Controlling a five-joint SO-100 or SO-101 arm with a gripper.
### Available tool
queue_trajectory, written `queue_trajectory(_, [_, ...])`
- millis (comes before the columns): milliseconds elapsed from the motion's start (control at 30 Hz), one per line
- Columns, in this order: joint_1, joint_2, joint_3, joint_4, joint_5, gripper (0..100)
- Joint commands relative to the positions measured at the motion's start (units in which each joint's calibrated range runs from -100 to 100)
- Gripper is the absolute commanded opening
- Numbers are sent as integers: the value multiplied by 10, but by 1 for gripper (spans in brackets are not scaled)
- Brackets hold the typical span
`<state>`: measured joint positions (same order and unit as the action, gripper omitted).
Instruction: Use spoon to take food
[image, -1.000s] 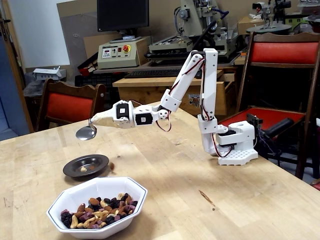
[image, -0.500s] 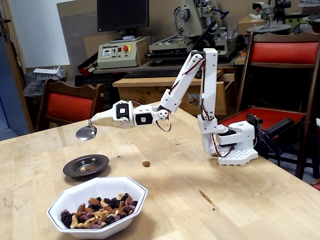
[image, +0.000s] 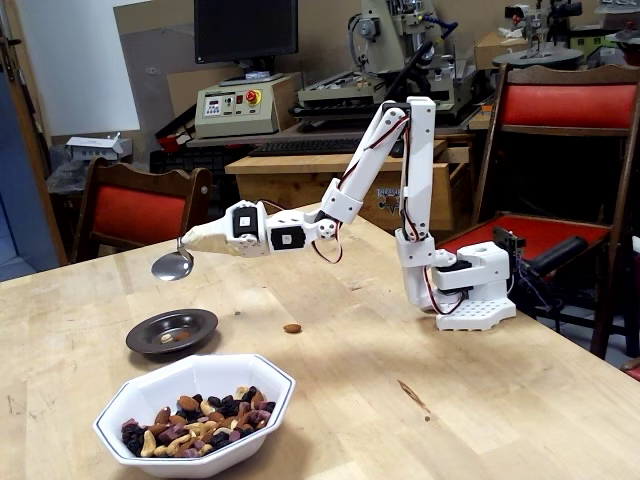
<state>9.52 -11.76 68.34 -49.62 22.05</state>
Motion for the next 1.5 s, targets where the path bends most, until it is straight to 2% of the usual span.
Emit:
queue_trajectory(0, [0, -6, -29, -7, -2, 4])
queue_trajectory(233, [0, -14, -30, -12, -8, 4])
queue_trajectory(867, [0, -14, -37, -13, -163, 4])
queue_trajectory(1133, [0, -14, -37, -13, -250, 4])
queue_trajectory(1467, [0, -14, -37, -13, -258, 4])
